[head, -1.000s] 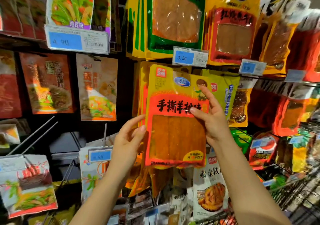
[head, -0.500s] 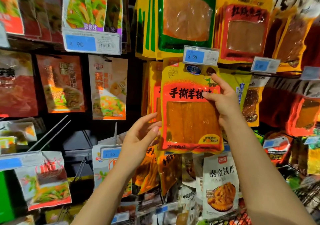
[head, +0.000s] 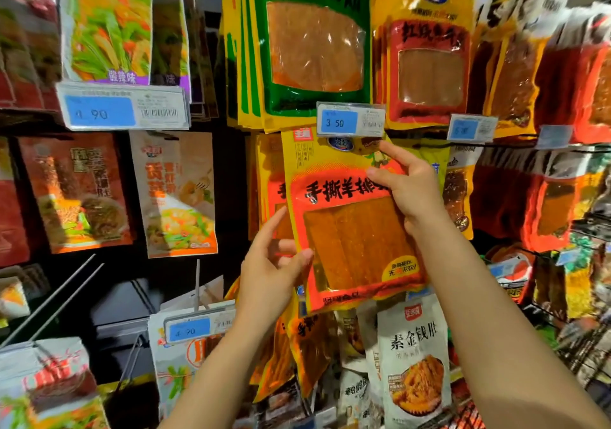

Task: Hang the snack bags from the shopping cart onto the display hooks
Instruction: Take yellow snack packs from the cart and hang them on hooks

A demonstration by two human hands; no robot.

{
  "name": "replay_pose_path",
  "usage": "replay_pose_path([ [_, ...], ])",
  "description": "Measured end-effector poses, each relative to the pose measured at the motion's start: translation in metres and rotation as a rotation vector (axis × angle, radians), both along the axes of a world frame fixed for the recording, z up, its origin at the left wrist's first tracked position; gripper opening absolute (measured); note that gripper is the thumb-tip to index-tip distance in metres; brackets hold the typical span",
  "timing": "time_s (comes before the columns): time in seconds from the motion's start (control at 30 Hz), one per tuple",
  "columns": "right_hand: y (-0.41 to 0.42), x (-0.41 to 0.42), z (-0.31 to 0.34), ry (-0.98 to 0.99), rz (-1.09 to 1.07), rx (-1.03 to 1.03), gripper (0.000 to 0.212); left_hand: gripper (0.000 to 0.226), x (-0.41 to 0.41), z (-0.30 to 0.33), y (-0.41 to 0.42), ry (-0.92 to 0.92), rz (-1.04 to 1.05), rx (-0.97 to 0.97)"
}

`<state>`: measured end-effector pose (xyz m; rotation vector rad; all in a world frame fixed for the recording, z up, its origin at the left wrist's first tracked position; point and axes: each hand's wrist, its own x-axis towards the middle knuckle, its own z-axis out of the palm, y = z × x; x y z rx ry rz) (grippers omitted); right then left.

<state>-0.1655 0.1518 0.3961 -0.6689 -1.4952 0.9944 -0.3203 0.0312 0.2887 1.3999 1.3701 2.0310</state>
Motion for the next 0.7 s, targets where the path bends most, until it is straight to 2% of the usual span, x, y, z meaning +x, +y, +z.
replay_pose_path([
  [0.2, 0.006, -0.003, 0.000, -0.044, -0.002, 0.046, 0.057, 0.068, -0.011, 0.057, 0.023, 0.251, 0.069, 0.132],
  [0.3, 0.006, -0.004, -0.005, -0.030, 0.025, -0.006, 0.055, 0.072, -0.014, 0.071, 0.031, 0.222, 0.112, 0.216],
  [0.47, 0.000, -0.005, -0.008, -0.052, 0.020, -0.002, 0.055, 0.069, -0.014, 0.069, 0.029, 0.331, 0.216, 0.299],
  [0.6, -0.002, -0.006, -0.009, -0.087, 0.011, 0.015, 0.055, 0.058, -0.025, 0.068, 0.030, 0.469, 0.267, 0.232],
  [0.7, 0.000, -0.005, -0.011, -0.076, 0.021, 0.003, 0.054, 0.053, -0.028, 0.072, 0.031, 0.385, 0.248, 0.127],
])
